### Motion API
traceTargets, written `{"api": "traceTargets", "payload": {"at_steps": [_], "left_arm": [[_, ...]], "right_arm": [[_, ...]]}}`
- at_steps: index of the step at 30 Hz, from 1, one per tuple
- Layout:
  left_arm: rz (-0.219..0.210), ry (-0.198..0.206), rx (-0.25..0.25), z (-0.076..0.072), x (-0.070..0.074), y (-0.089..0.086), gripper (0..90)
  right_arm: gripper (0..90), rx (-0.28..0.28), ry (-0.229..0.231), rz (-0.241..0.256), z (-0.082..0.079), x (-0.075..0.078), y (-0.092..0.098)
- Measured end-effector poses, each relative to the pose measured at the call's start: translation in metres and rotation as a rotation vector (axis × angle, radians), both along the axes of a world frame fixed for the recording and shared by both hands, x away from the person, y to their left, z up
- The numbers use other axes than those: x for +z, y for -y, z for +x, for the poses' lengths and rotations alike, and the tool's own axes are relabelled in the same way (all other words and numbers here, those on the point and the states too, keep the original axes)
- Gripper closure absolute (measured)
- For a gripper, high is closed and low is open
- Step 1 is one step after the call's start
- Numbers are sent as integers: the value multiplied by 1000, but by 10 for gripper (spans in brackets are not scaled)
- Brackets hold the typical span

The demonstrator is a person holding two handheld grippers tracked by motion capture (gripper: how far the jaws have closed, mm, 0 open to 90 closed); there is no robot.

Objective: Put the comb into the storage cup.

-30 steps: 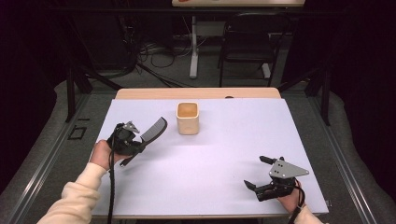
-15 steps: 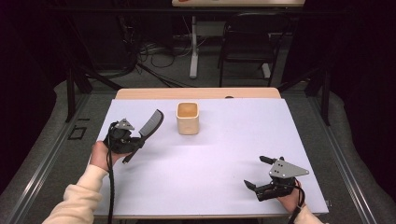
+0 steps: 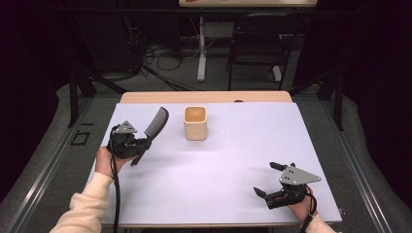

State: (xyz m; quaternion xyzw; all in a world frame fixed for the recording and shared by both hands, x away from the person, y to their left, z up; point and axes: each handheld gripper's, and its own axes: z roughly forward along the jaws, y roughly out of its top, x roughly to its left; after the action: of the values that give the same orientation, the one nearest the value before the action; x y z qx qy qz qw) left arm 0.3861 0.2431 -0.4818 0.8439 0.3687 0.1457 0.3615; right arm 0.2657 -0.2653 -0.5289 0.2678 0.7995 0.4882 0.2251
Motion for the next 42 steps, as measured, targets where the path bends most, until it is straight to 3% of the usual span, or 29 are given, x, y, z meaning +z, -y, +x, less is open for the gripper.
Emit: {"api": "traceTargets", "payload": {"at_steps": [14, 30, 42], "left_arm": [[-73, 84, 18, 1, 8, 2, 722], [-97, 144, 30, 9, 19, 15, 722], [-118, 167, 27, 19, 25, 25, 723]], "right_arm": [[2, 4, -4, -3, 0, 0, -1], [2, 5, 1, -2, 0, 0, -1], [2, 3, 1, -1, 1, -1, -1]]}}
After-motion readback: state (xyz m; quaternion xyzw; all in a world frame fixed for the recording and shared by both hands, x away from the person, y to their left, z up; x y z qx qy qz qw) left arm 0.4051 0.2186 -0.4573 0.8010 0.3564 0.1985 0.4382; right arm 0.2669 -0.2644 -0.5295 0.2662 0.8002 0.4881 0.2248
